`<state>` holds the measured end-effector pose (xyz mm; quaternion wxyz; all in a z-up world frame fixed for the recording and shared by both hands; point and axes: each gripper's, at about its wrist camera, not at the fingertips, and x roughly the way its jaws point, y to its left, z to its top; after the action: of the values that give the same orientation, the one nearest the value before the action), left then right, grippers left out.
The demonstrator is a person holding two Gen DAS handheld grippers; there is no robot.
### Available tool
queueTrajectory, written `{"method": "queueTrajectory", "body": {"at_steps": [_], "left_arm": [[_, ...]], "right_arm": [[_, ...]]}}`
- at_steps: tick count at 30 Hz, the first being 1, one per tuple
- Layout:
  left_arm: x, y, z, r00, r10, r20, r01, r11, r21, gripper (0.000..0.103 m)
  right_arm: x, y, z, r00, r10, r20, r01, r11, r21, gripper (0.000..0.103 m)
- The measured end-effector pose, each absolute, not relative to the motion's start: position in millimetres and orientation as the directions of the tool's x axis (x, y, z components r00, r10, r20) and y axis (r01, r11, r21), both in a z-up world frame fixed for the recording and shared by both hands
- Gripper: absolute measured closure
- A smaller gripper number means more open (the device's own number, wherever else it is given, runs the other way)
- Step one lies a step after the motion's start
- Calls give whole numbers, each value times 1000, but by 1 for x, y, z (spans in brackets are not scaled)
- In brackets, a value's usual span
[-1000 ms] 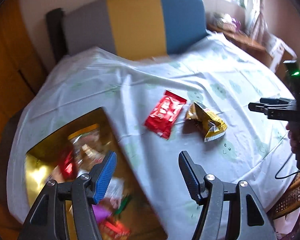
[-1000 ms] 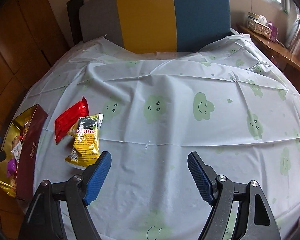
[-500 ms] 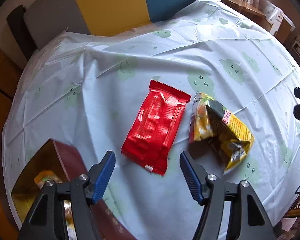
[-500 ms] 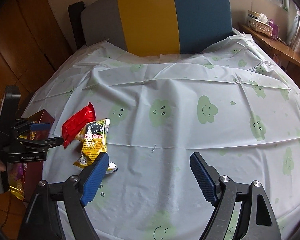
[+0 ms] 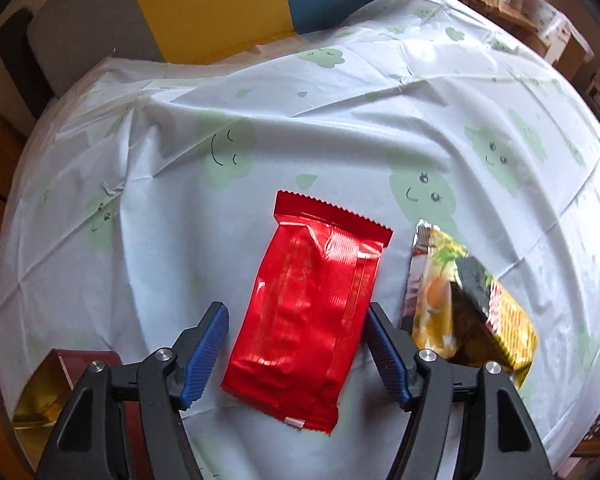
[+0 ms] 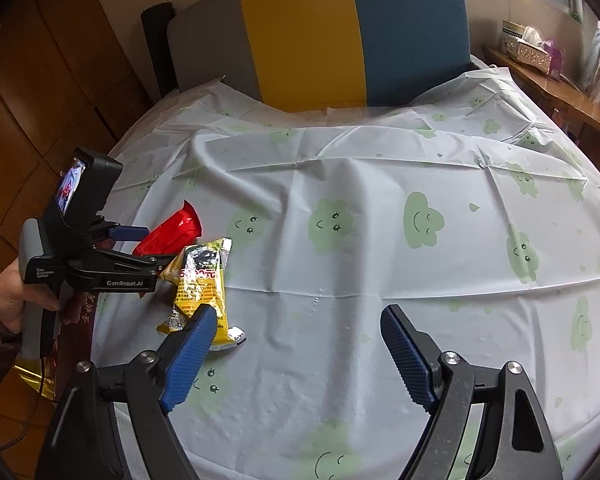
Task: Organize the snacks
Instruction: 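Grasp the red packet with the left gripper and lift it, then grasp the yellow and black chip bag with the right gripper and lift it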
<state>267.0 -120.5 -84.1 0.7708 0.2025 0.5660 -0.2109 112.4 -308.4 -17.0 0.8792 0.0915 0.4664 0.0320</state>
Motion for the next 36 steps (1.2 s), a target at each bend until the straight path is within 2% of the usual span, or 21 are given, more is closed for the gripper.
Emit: {"method": "queueTrajectory", "body": {"at_steps": [1,4,8,14,19,24,36], "left_arm": [[269,-118,-84,256,-119,-959,539,842,39,42],[266,-113,-81,274,-119,-954,502,864,36,55],[247,-107,-77,291,-107,-951,451,892,37,60],[192,-104,-64,324,-101,-941,413,909,45,60],[142,-95,-48,353,-177,-919,396,918,-24,60],[92,-95,-45,383,-205,-901,432,901,-22,60],[36,-88,-77,409,-235,-882,520,854,14,60]], "right_arm": [[112,-308,-17,562,141,-815,27,982,188,19],[113,-307,-17,563,133,-816,24,984,177,19],[113,-308,-17,566,117,-816,32,986,164,19],[111,-308,-16,569,103,-816,34,988,148,19],[108,-305,-17,570,89,-817,25,992,126,19],[106,-303,-22,556,71,-828,25,994,102,19],[107,-294,-34,528,135,-839,-13,989,151,19]]}}
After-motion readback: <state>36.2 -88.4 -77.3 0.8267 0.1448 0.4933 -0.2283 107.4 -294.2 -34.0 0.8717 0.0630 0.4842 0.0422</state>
